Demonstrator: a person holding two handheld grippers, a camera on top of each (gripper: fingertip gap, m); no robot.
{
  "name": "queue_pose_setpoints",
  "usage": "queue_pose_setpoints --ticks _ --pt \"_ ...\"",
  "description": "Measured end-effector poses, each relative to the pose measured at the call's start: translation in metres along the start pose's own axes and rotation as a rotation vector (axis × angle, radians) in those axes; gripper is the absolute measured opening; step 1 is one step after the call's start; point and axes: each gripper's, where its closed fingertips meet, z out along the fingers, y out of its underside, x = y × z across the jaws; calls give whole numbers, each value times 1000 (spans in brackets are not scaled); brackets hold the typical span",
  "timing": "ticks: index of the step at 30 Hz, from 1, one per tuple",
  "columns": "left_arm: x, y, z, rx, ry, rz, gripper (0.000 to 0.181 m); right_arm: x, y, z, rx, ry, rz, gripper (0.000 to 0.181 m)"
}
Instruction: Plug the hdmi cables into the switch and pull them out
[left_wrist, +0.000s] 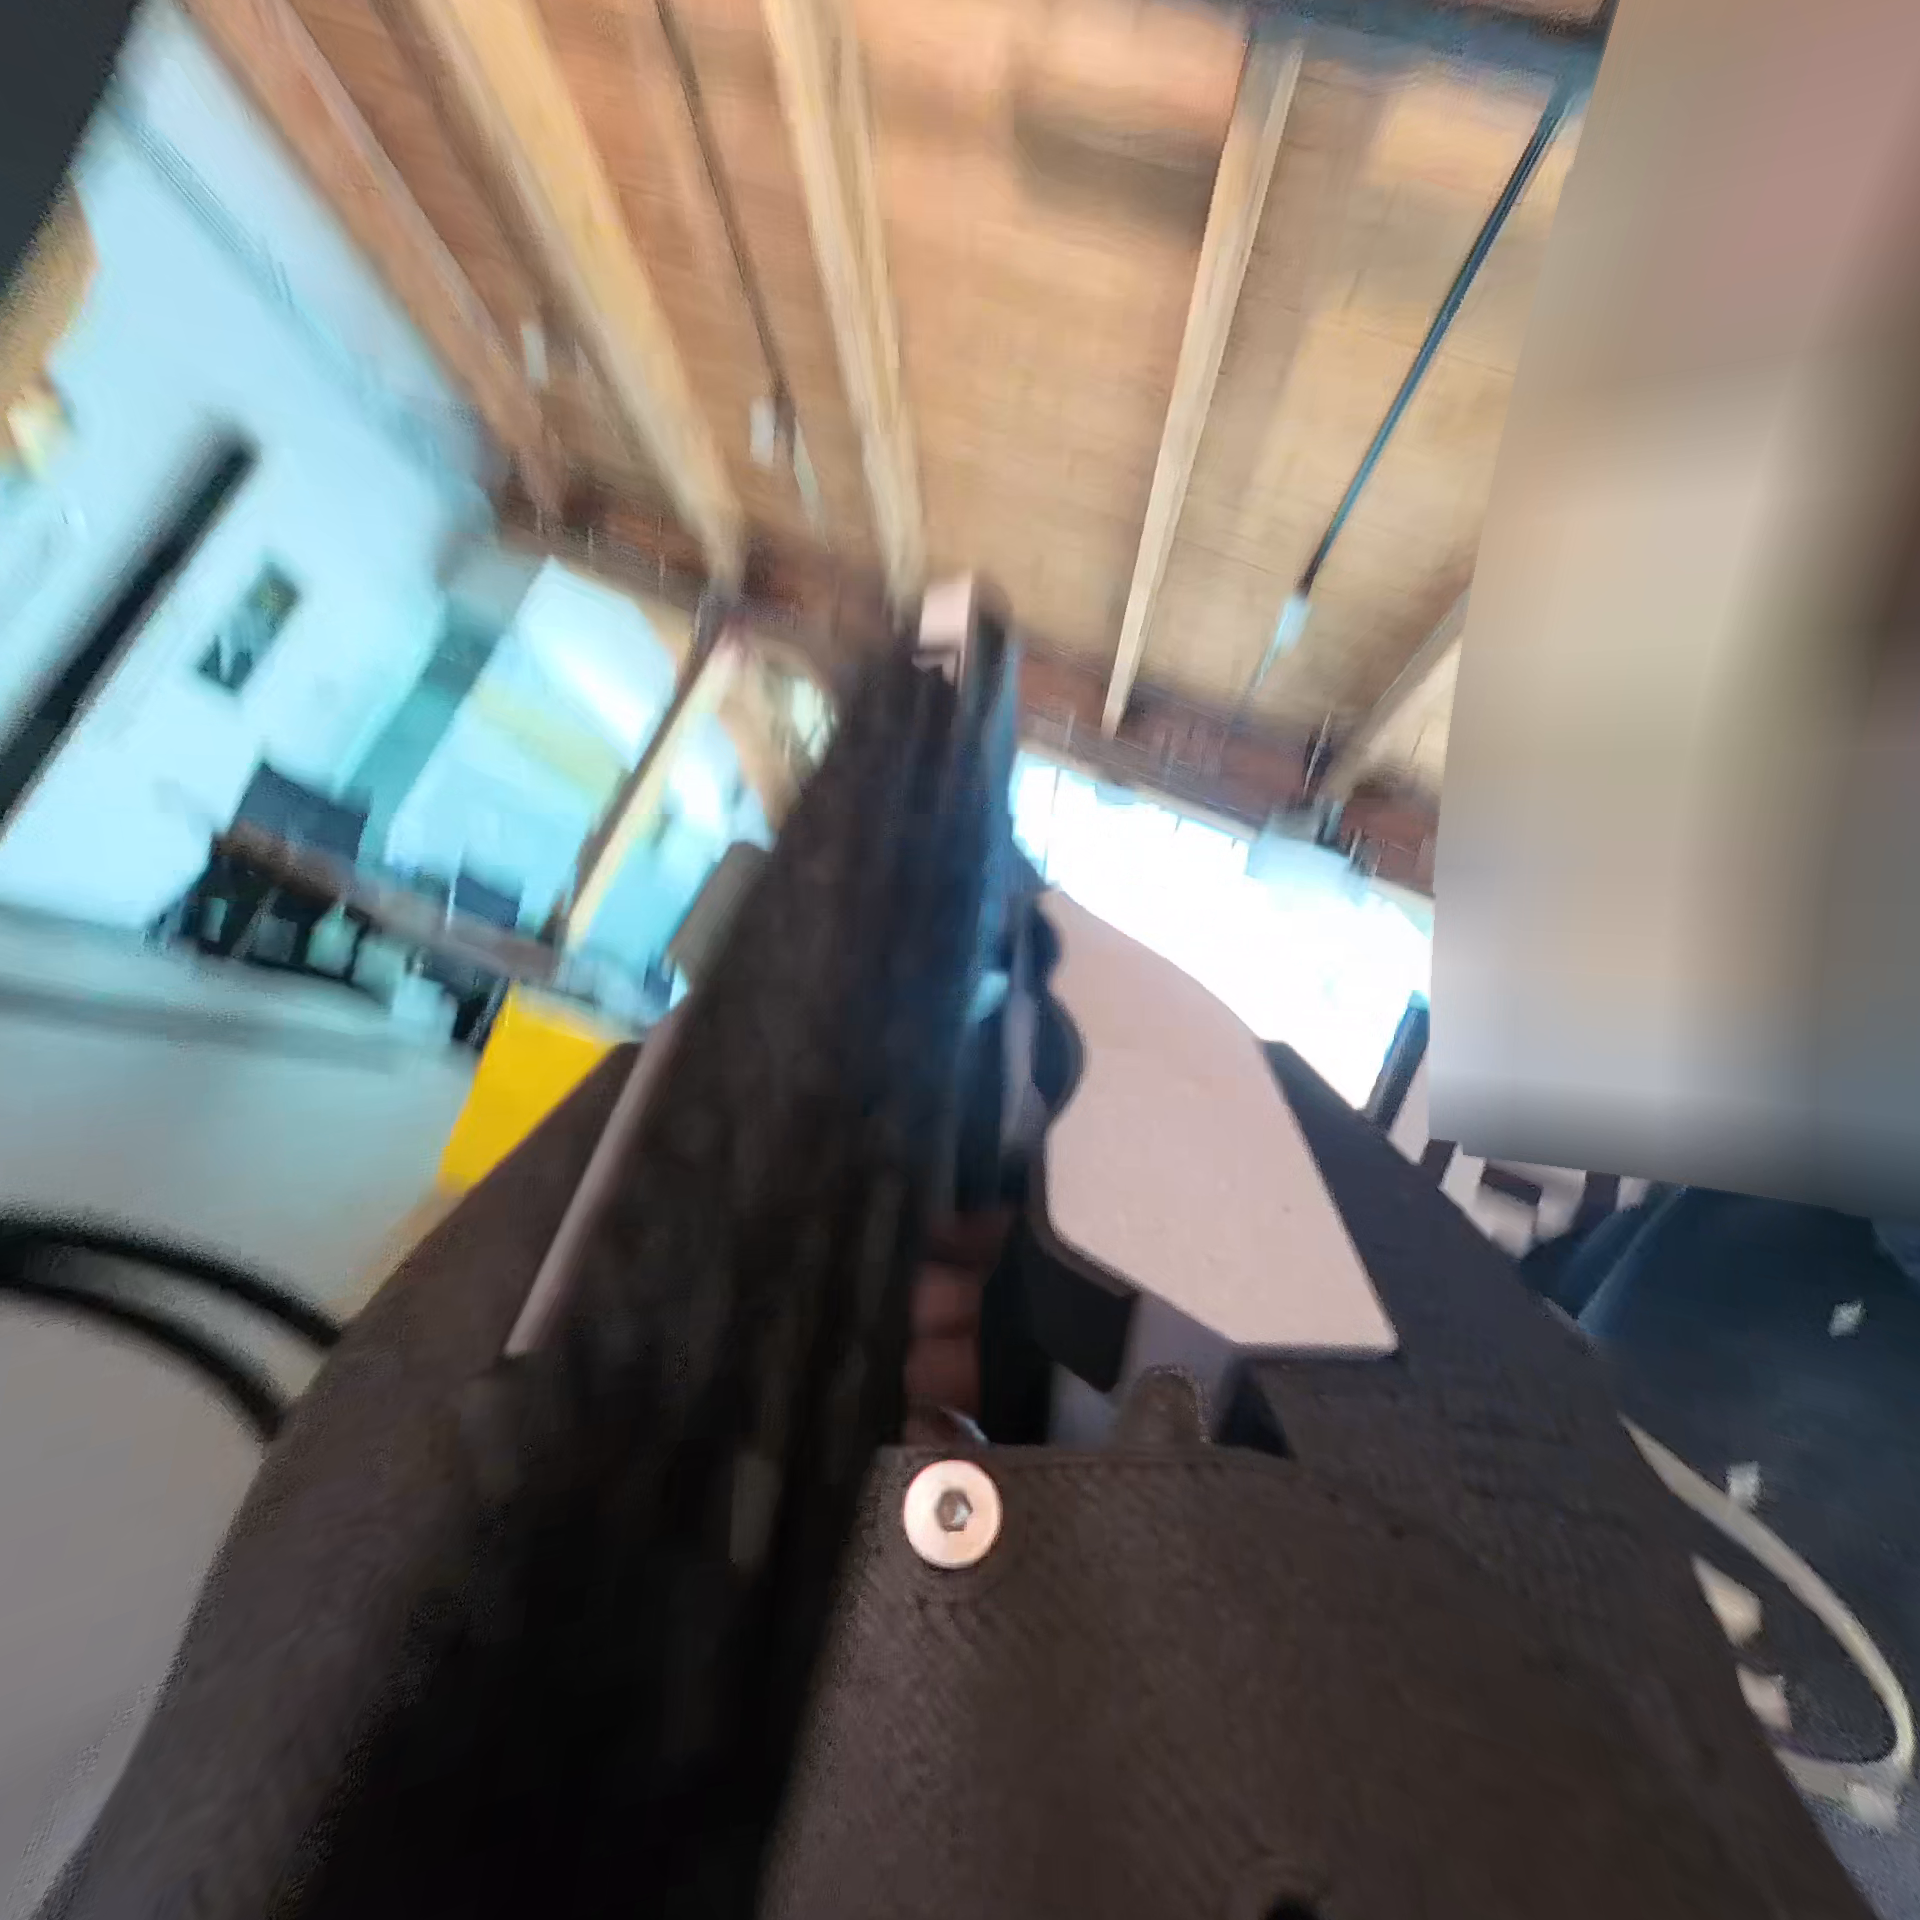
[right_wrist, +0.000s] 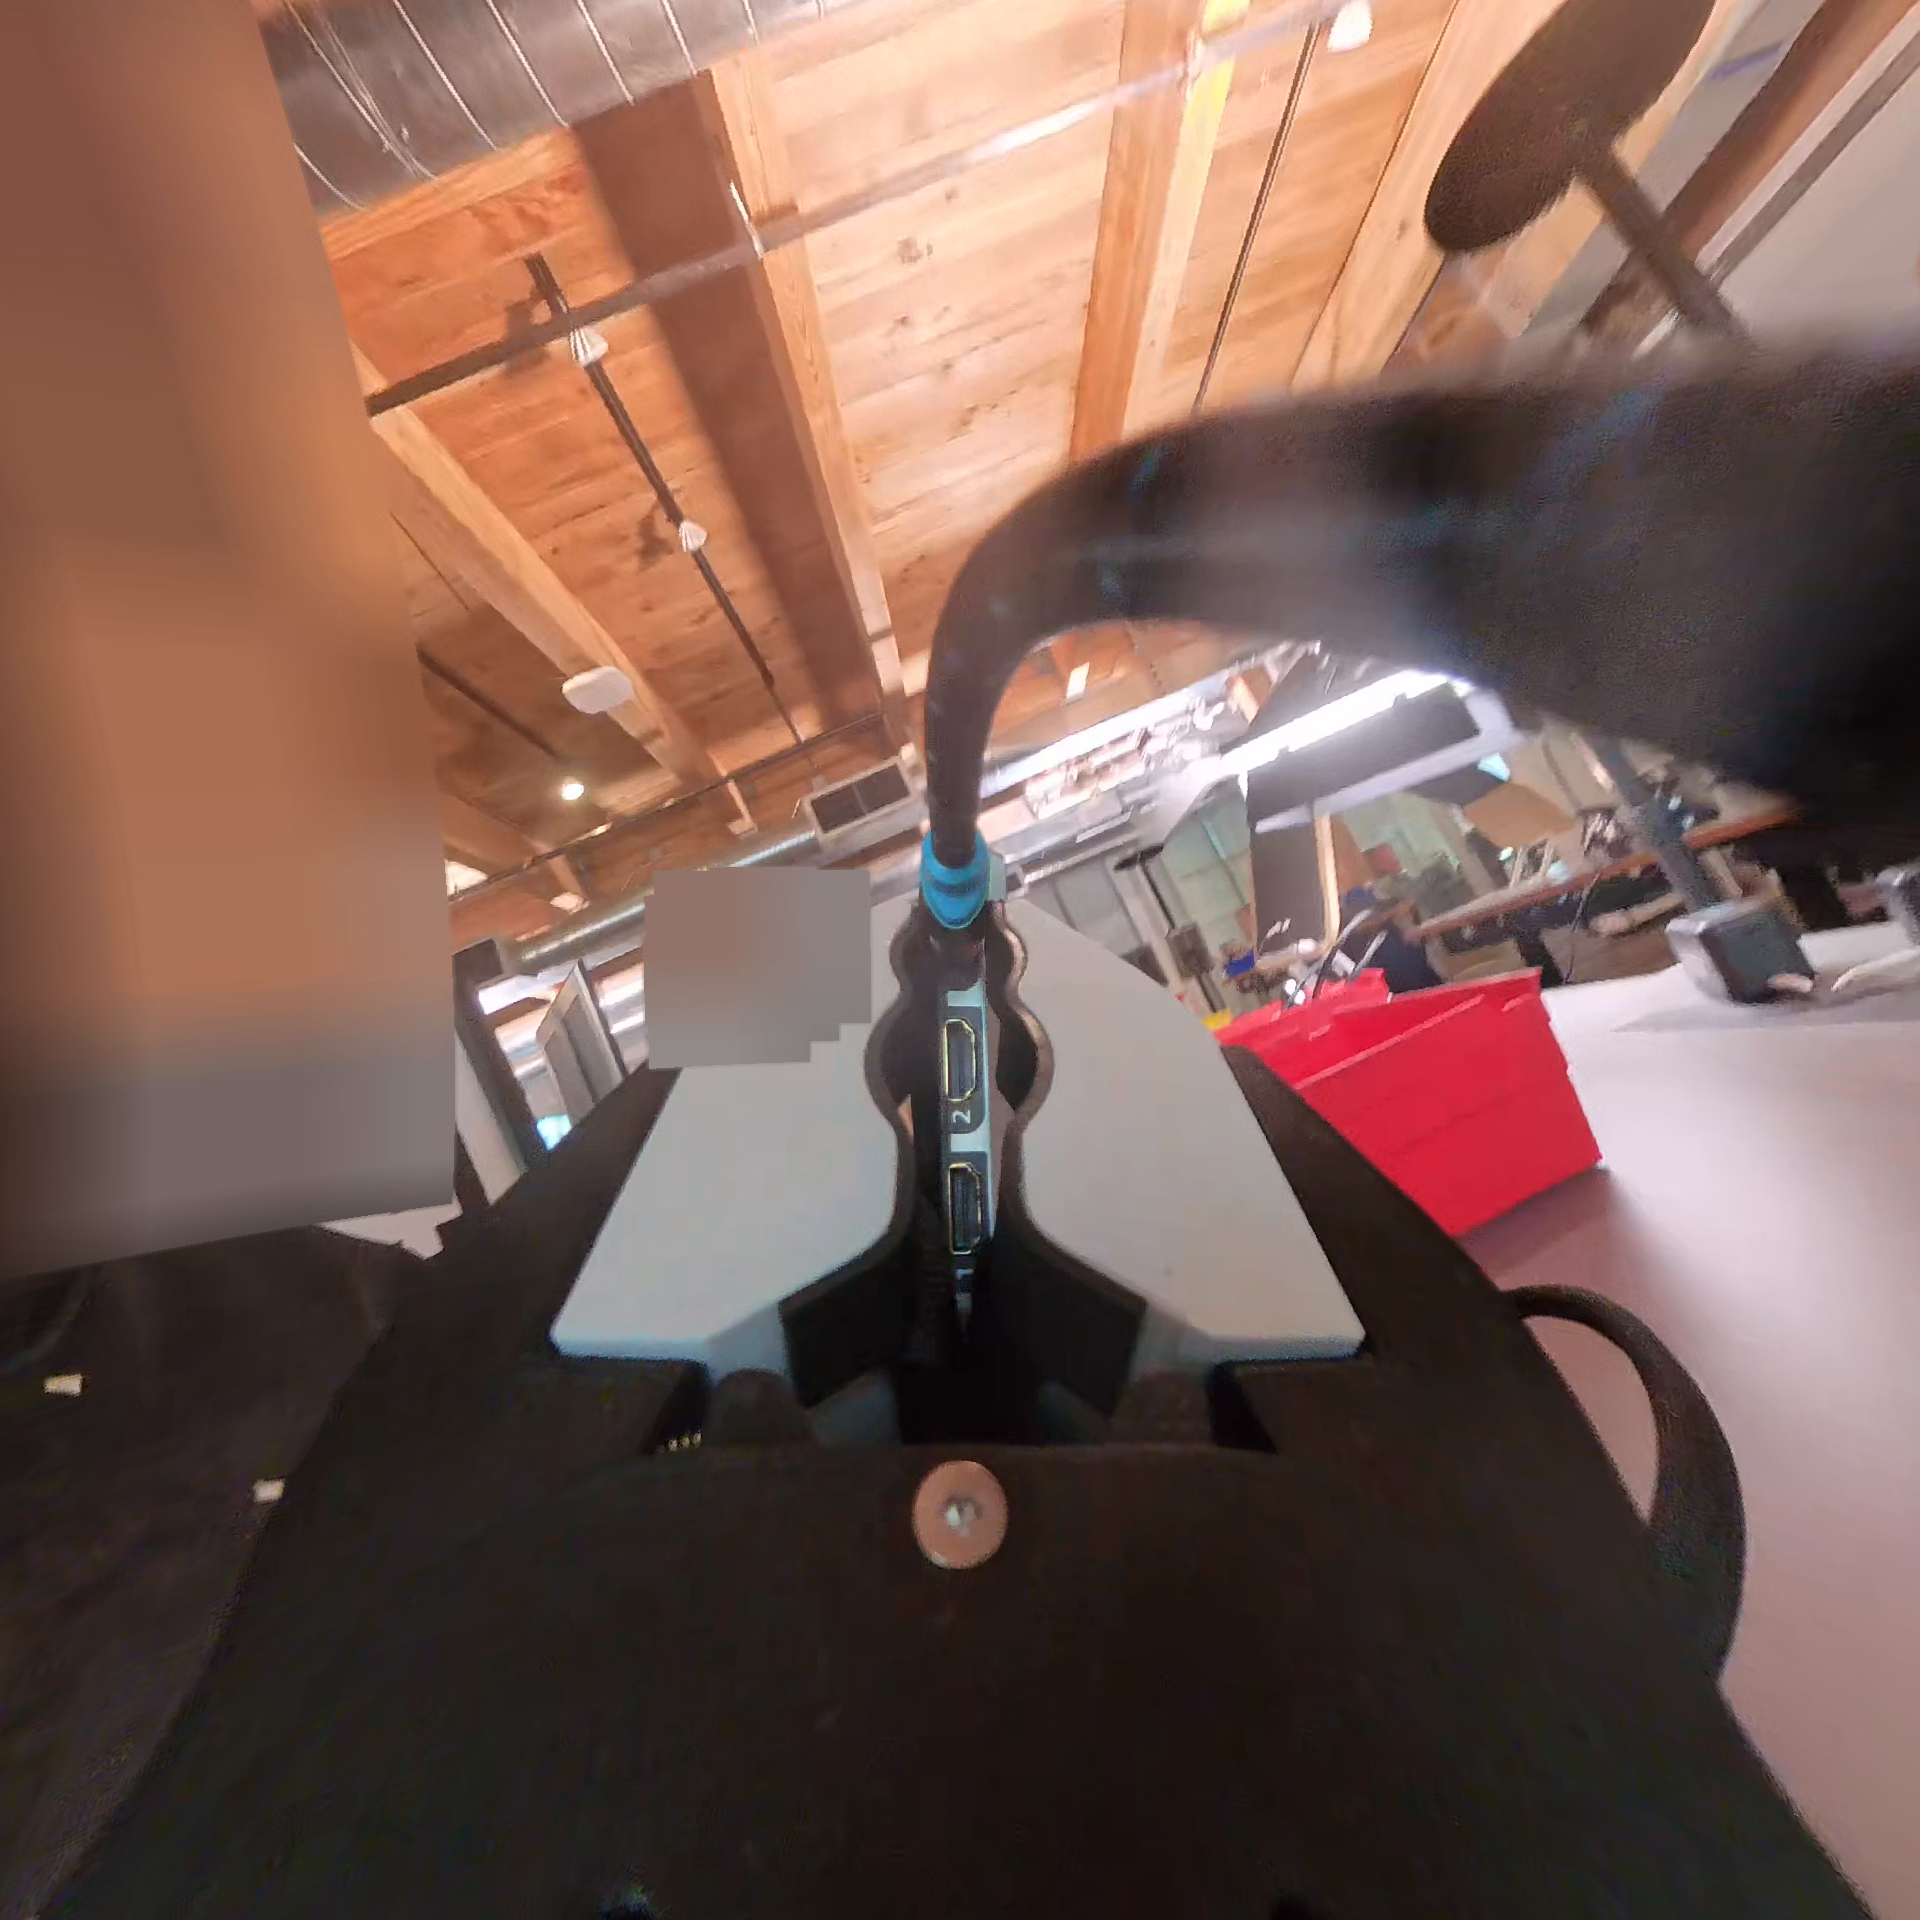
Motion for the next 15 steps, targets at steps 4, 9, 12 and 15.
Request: queue_pose_setpoints --ticks 4,9,12,15 --pt "-6 -24 -9 155 -33 -15 48 0 12 1 -29 -12 46 11" --pt "-5 -12 -3 94 -25 -3 45 3 12 -1 -28 -6 76 11" --pt "-7 -16 -6 134 -38 -9 36 1 19 1 -69 -27 111 11" --pt "-13 -15 -7 157 -49 -82 32 6 19 1 -40 2 139 11"
